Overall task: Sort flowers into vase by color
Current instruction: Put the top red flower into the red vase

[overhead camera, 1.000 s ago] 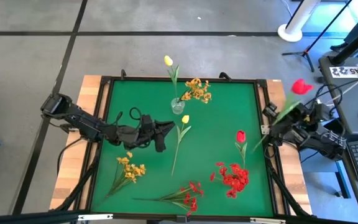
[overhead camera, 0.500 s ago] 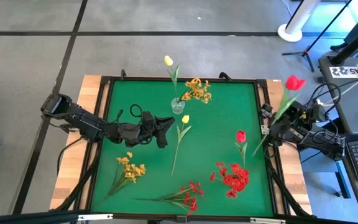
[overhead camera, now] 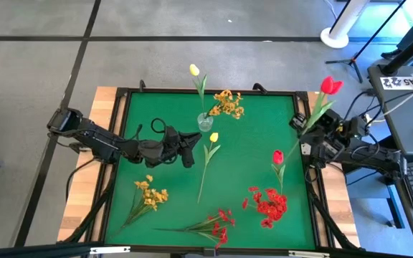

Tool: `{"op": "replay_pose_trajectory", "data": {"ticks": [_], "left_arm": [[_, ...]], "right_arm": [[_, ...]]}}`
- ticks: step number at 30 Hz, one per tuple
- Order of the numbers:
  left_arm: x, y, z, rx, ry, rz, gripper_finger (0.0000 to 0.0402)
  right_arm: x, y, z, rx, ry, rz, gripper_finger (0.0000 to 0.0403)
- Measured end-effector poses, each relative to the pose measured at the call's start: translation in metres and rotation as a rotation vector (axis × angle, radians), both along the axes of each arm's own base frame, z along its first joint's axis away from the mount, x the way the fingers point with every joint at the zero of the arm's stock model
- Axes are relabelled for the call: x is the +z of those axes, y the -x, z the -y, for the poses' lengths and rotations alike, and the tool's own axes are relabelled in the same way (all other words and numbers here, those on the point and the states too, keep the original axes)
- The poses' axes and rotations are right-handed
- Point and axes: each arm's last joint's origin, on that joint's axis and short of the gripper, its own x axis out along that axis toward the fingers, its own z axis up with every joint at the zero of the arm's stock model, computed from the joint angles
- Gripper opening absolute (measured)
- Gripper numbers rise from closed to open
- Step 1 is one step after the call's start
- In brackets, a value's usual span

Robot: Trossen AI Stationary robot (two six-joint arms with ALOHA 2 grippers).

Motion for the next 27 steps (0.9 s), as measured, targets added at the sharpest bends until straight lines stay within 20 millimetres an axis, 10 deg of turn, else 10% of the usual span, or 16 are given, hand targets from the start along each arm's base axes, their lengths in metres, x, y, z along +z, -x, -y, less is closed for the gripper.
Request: {"op": "replay_pose_trajectory", "data": {"ticks": [13, 27], "left_arm": [[-0.003, 0.000, 0.000, 0.001, -0.007, -0.033, 0.0055], [-0.004, 0.000, 0.002, -0.029, -0.006, -0.042, 0.0055]], "right_arm": [[0.004, -0.038, 0.000, 0.092, -0.094, -0.079, 0.0001], [0.043, -0.059, -0.044, 0.077, 0.079, -0.313, 0.0001]]}}
